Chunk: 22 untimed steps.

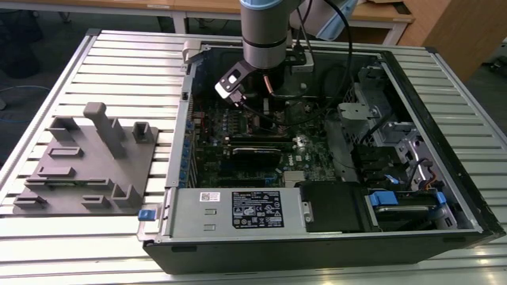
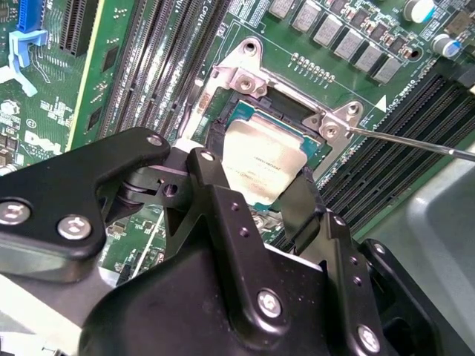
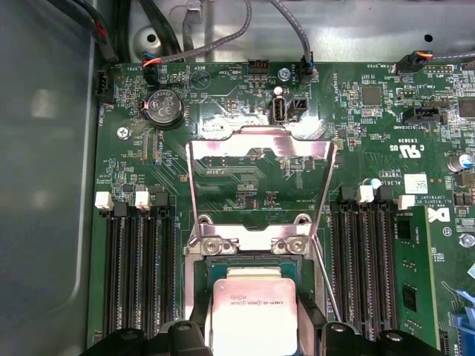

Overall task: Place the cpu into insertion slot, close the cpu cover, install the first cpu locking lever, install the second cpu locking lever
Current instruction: 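Place the cpu into insertion slot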

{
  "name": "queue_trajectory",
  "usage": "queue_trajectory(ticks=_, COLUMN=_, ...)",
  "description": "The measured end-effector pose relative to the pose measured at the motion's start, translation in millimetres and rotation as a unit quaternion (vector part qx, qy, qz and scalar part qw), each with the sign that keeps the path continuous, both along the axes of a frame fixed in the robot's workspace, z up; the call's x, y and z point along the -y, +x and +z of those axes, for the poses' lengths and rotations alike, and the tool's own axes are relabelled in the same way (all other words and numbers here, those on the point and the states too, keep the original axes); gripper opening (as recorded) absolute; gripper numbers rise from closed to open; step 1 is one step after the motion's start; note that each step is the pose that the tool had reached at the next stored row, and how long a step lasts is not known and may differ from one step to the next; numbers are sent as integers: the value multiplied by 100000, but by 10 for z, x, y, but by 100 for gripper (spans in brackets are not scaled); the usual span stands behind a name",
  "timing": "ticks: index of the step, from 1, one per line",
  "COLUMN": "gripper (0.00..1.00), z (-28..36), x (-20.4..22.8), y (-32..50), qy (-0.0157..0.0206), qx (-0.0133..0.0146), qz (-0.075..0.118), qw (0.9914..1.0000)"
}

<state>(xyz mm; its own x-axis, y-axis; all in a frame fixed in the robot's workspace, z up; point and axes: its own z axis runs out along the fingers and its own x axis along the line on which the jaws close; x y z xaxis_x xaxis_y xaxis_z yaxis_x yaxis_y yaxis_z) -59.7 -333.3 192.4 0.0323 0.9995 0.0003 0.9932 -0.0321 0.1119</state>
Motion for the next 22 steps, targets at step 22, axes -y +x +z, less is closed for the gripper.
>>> queue_trajectory(ticks=22, gripper=54, z=-1, x=-2, y=1, qy=43, qx=-1, qz=-2, qw=100000)
